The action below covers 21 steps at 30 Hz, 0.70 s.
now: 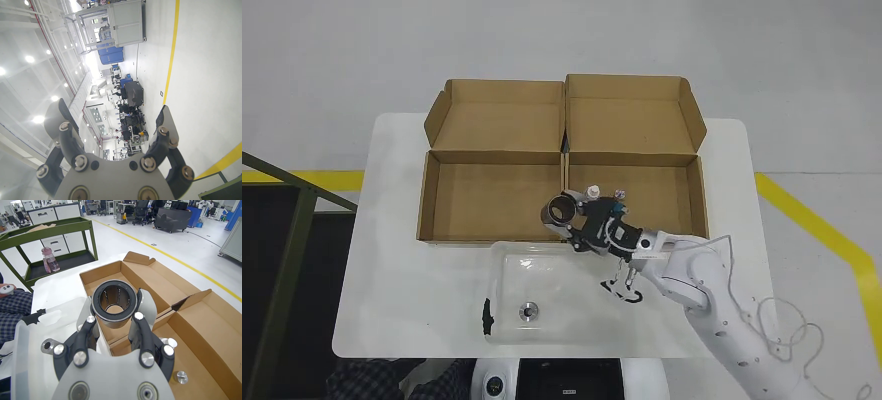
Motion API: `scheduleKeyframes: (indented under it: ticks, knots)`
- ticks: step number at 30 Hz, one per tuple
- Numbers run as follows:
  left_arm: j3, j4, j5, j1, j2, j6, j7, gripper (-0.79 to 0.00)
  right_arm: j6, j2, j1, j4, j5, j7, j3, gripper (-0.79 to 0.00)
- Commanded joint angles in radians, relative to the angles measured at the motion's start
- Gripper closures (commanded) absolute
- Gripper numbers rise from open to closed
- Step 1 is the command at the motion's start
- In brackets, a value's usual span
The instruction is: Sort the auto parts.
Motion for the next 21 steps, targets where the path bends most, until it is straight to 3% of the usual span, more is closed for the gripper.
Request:
scheduleKeyframes:
  ticks: [1,10,21]
  knots:
    - [0.0,0.0,0.0,0.0,0.0,0.0,0.0,-0.785,0.016,-0.006,0.023,0.015,-0.018,0.007,-0.024,0.0]
    - [0.0,0.0,0.0,0.0,0.0,0.0,0.0,-0.785,0.128,-0.046,0.144,0.091,-0.121,0.061,-0.138,0.0]
    - [0.0,0.0,0.0,0.0,0.0,0.0,0.0,-0.785,0.231,-0.112,0.288,0.248,-0.128,0.115,-0.26,0.0]
